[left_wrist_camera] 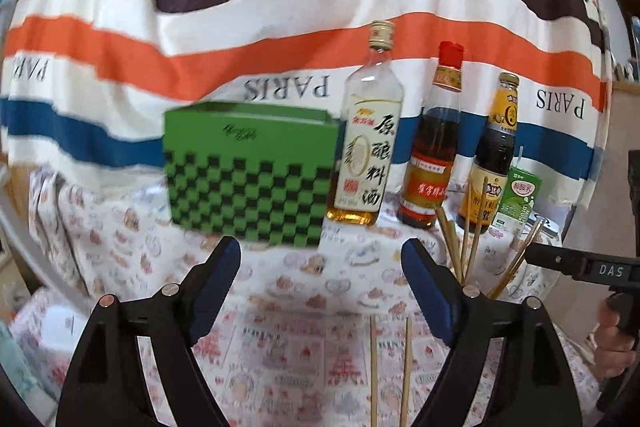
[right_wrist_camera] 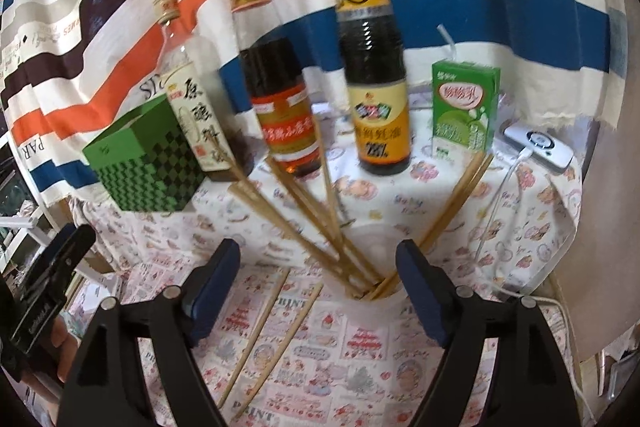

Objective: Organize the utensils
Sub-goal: 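Open both grippers to release the chopsticks into the cup and withdraw, then lower the open right gripper to a loose chopstick on the cloth and close on it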

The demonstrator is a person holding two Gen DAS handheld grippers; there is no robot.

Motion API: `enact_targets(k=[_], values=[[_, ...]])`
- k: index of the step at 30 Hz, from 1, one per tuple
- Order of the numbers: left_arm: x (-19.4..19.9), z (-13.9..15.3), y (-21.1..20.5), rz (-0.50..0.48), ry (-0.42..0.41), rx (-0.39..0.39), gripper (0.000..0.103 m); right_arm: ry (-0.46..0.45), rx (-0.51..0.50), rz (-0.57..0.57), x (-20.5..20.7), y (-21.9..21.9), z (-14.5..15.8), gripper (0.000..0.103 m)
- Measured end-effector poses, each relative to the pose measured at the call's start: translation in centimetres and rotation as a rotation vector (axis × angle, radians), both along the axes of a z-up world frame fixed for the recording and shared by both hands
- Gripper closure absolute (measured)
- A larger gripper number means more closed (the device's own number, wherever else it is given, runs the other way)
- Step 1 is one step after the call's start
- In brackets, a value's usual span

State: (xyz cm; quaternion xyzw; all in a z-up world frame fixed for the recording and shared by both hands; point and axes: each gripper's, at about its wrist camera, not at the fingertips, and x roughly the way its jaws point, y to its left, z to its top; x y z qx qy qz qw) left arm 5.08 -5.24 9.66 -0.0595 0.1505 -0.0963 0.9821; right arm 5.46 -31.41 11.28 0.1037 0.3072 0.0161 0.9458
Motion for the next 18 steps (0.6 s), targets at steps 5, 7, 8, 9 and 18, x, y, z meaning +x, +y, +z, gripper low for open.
enact_targets(k=[5, 7, 8, 9, 18], values=[[-0.2, -2.4, -0.1, -0.032, 0.044, 0.091, 0.016, 0.09, 0.019, 0.016, -1.5, 0.6, -2.3, 0.024], [0.1, -3.8, -0.1, -0.042, 0.065, 0.093, 0.014, 0.121, 0.015, 0.019, -1.9, 1.1, -3.6, 0.024], [0.4, -4.4, 0.0, -0.045, 0.083, 0.088, 0.014, 0.134, 0.014, 0.02, -2.1, 1.6, -4.4, 0.024], [0.6, -5.0, 0.0, -0.048, 0.106, 0.083, 0.014, 0.153, 0.009, 0.017, -2.1, 2.0, -5.3, 0.024], [3.8, -9.7, 1.1, -0.016, 0.288, 0.063, 0.011, 0.331, -0.064, 0.038, 0.5, 6.5, -12.7, 0.024]])
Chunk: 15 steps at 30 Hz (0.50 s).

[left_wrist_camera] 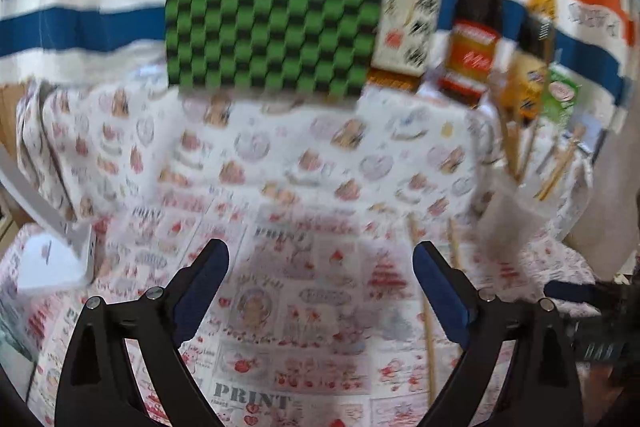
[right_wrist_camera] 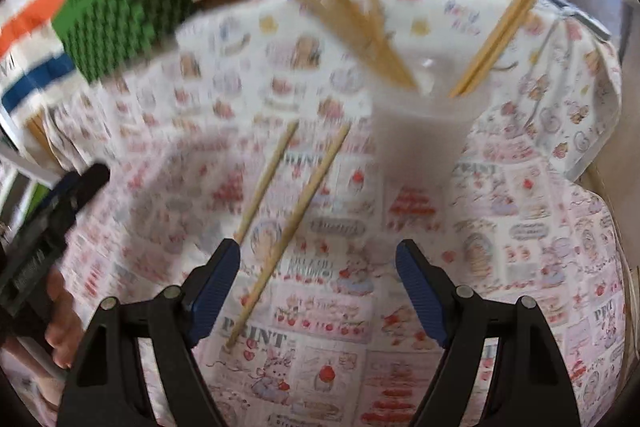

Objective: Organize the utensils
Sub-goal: 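Lower the open right gripper to a loose chopstick on the cloth and close on it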

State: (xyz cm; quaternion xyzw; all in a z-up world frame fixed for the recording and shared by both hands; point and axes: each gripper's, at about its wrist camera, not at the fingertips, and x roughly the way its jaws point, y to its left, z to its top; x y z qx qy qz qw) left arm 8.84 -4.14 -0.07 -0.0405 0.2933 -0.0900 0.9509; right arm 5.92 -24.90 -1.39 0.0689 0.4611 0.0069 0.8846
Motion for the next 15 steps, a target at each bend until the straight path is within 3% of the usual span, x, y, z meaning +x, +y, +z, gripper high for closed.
enact_targets(k=[6, 10, 15], values=[[1.3, -1.4, 1.1, 0.046, 0.081, -0.039, 0.011, -0.003, -0.086, 0.055, 0.7, 2.0, -1.7, 0.024], [0.8, -1.1, 0.3, 0.051, 0.052, 0.022, 0.011, 0.013, -0.146, 0.076, 0.8, 3.0, -3.0, 0.024], [0.1, -0.2, 0.1, 0.011, 0.031, -0.013, 0.011, 0.005, -0.153, 0.086, 0.8, 3.4, -3.5, 0.024]])
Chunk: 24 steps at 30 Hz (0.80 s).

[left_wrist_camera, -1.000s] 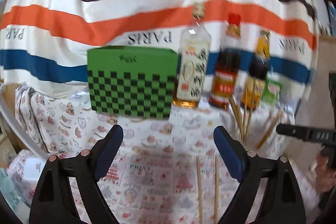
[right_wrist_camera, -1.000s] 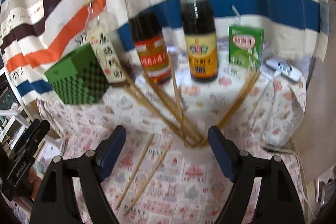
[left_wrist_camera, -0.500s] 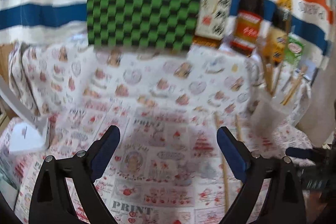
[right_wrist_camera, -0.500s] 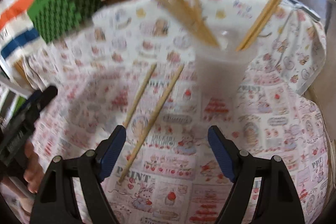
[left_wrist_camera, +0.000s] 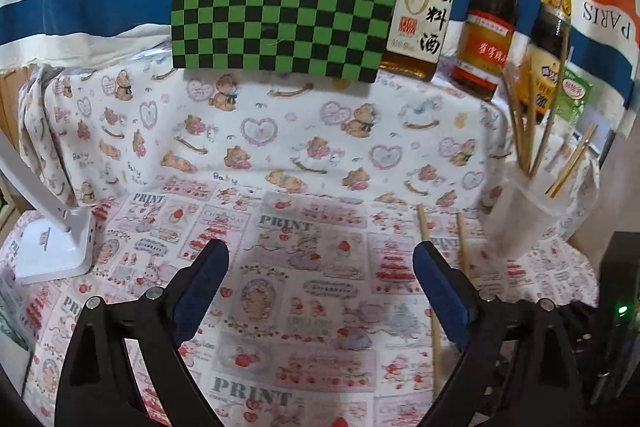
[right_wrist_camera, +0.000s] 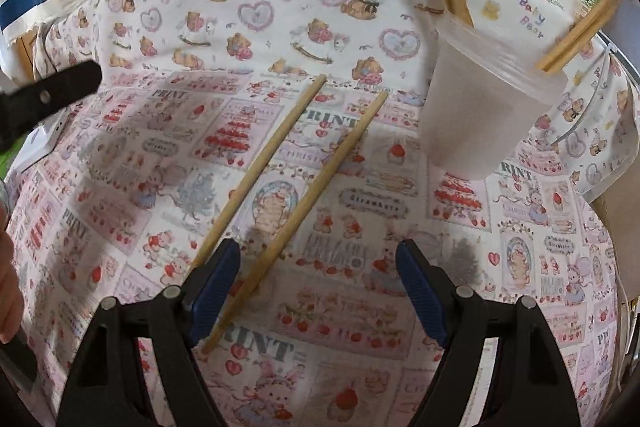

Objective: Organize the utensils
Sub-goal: 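Lower the open right gripper to a loose chopstick on the cloth and close on it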

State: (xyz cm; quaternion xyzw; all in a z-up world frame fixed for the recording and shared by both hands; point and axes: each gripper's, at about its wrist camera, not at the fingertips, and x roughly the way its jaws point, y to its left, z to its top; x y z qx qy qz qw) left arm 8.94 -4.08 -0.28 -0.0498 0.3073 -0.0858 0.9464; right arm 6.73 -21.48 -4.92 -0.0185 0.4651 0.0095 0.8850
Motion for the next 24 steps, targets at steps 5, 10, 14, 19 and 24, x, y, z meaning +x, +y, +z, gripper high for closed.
enact_targets(k=[5, 10, 14, 19, 24], values=[[0.3, -0.2, 0.5, 0.034, 0.01, -0.006, 0.011, 0.008, -0.01, 0.001, 0.1, 0.4, -0.5, 0.025], [0.9, -0.8, 1.1, 0.058, 0.04, -0.015, 0.011, 0.014, -0.01, -0.017, 0.3, 0.1, -0.7, 0.025], [1.5, -1.4, 1.4, 0.058, 0.082, -0.036, 0.011, 0.025, 0.02, -0.022, 0.4, -0.5, -0.7, 0.025], [2.2, -2.1, 2.4, 0.075, 0.14, -0.098, 0.011, 0.029, 0.023, -0.023, 0.5, -1.1, -0.5, 0.031], [2.4, -2.4, 2.8, 0.096, 0.154, -0.095, 0.011, 0.023, 0.018, -0.034, 0.6, -1.8, -0.1, 0.047]])
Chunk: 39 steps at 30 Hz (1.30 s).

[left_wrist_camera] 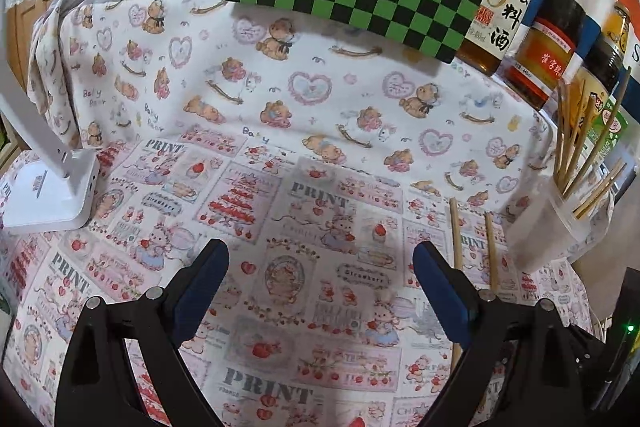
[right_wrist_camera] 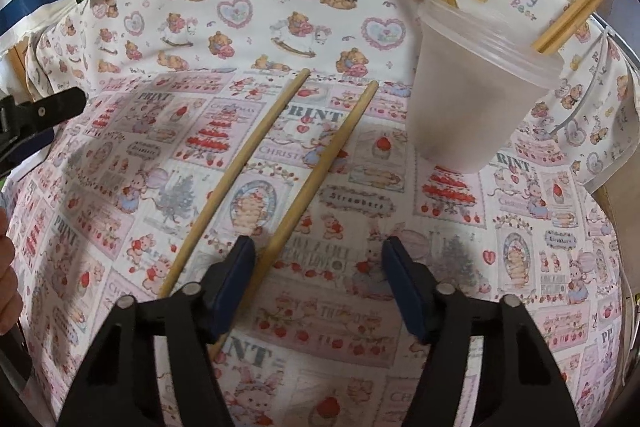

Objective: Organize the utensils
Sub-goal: 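Lower the open right gripper to a loose chopstick on the cloth and close on it, then close the left gripper on the last loose chopstick while the right gripper holds its chopstick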

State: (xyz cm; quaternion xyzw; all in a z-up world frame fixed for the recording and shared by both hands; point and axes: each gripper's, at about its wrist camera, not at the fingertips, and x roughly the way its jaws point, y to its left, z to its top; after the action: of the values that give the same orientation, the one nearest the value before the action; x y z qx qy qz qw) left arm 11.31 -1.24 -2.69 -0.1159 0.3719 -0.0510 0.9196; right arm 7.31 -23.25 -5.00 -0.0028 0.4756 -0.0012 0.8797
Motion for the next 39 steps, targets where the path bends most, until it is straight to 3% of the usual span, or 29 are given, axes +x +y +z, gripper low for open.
enact_targets(k=[5, 11, 16, 20, 24, 27, 31, 39], values=[[-0.1, 0.0, -0.4, -0.002, -0.008, 0.041, 0.011, -0.014, -0.018, 0.002, -0.2, -0.4, 0.1, 0.08], [0.0, -0.6, -1.2, 0.002, 0.006, 0.09, 0.011, -0.028, -0.053, 0.021, -0.5, 0.1, 0.1, 0.093], [-0.1, -0.8, -2.3, -0.021, 0.007, 0.128, 0.011, -0.041, -0.019, 0.014, -1.1, -0.9, 0.5, 0.097], [-0.4, -0.6, -3.2, -0.057, -0.003, 0.142, 0.011, -0.138, 0.046, 0.018, -2.3, -1.7, 2.5, 0.097], [-0.4, -0.2, -2.5, -0.065, 0.01, 0.039, 0.011, -0.306, 0.08, -0.025, -4.2, -2.5, 5.1, 0.097], [-0.8, 0.5, -2.3, -0.026, -0.037, 0.08, 0.011, -0.489, 0.142, -0.029, -6.6, -3.3, 7.7, 0.097], [-1.0, 0.7, -3.3, -0.046, -0.062, 0.155, 0.011, -0.653, 0.072, -0.087, -8.1, -3.2, 9.7, 0.097], [-1.5, 0.2, -7.1, -0.22, -0.01, 0.189, 0.011, -0.679, 0.071, -0.12, -8.4, -4.4, 10.7, 0.097]])
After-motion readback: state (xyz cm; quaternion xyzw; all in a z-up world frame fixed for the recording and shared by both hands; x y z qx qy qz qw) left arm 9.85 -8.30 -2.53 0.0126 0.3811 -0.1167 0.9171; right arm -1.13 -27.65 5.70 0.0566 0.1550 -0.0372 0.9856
